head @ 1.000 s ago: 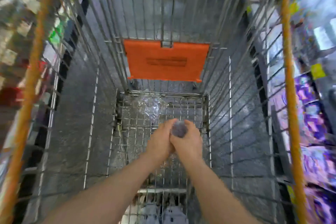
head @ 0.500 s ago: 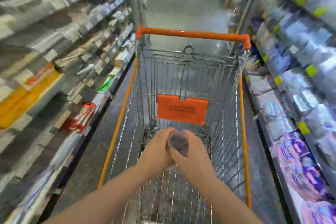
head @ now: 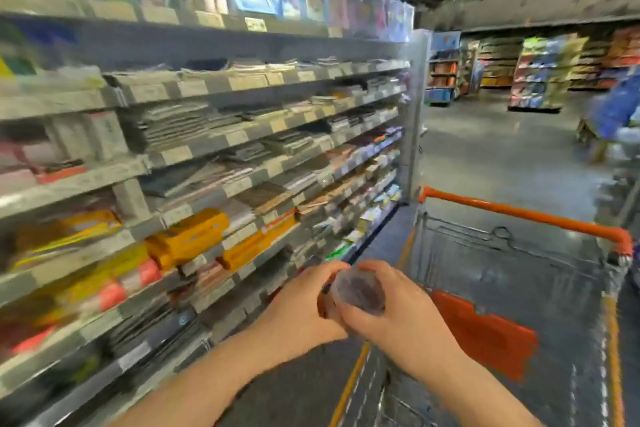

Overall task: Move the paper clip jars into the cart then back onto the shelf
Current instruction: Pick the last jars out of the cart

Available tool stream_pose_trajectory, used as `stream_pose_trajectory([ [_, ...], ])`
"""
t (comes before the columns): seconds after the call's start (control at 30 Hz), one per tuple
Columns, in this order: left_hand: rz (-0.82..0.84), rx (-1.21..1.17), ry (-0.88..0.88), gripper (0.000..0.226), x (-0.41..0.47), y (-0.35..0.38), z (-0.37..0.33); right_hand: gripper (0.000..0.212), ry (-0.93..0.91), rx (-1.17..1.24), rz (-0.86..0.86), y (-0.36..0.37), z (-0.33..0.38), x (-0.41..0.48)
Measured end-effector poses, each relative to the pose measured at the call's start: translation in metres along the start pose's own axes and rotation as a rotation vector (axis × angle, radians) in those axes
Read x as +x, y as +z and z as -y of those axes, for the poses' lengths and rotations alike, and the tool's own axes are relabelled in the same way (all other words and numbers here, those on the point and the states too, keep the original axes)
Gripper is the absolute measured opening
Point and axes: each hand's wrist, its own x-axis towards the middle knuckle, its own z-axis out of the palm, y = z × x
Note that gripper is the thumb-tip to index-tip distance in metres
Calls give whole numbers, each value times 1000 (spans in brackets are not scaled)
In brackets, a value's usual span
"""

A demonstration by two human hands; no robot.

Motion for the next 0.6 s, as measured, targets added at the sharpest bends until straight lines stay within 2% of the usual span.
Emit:
stream_pose_trajectory([
  [0.17,-177,61,-59,55,-70,-128,22,72,-265,57,108,42,117,41],
  [0.27,-268,30,-133,53,-116,-203,41,57,-376,130,165,81,192,66],
  [0.37,-345,84,-177,45,-158,-277,65,65,-482,163,192,129,263,92],
  [0.47,-389,101,-233,43,-196,-346,93,54,-545,256,246,177,328,113],
  [0.6,-473,229,-324,39,-240,-425,125,50,-647,346,281,233,408,139],
])
